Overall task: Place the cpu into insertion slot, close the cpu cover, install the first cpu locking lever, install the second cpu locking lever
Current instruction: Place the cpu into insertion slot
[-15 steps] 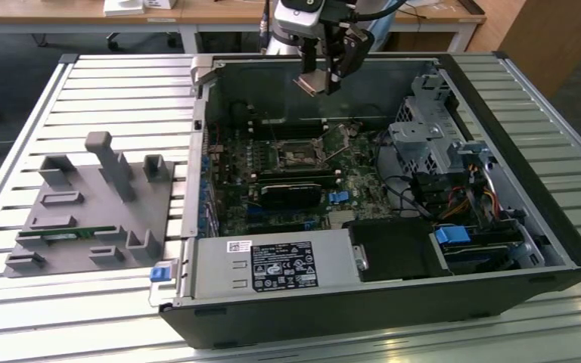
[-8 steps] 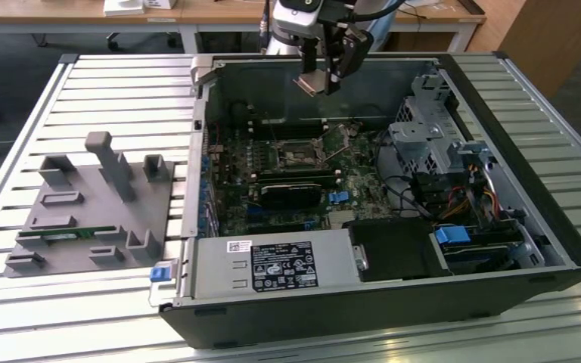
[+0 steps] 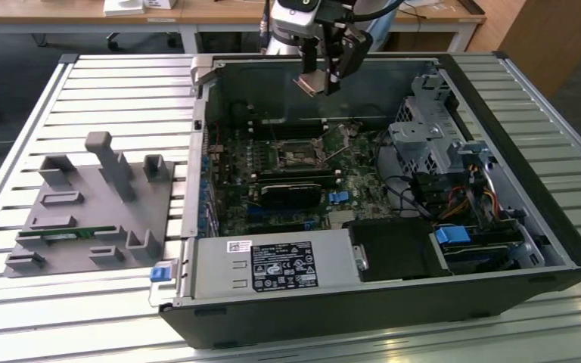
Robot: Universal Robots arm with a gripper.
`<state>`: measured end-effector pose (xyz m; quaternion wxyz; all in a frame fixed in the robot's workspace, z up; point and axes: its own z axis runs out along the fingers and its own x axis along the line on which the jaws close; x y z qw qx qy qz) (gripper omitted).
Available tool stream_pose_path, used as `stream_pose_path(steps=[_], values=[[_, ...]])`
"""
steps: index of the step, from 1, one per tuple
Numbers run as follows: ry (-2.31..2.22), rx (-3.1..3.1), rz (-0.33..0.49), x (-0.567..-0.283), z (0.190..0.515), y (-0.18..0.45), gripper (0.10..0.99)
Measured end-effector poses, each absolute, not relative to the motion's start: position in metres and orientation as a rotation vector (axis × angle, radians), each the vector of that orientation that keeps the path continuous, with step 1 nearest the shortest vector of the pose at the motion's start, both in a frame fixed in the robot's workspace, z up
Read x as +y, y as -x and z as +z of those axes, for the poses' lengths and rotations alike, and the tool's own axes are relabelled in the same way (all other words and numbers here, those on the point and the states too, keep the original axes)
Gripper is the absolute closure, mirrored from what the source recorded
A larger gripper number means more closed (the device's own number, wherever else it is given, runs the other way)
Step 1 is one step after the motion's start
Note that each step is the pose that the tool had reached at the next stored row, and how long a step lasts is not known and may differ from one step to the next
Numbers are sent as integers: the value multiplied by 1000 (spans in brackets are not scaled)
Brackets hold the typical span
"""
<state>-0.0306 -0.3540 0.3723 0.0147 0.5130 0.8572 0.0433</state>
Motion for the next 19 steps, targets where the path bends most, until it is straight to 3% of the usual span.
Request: stream_pose_path(steps=[19], values=[[-1658, 2628, 134, -354, 372, 31, 545]])
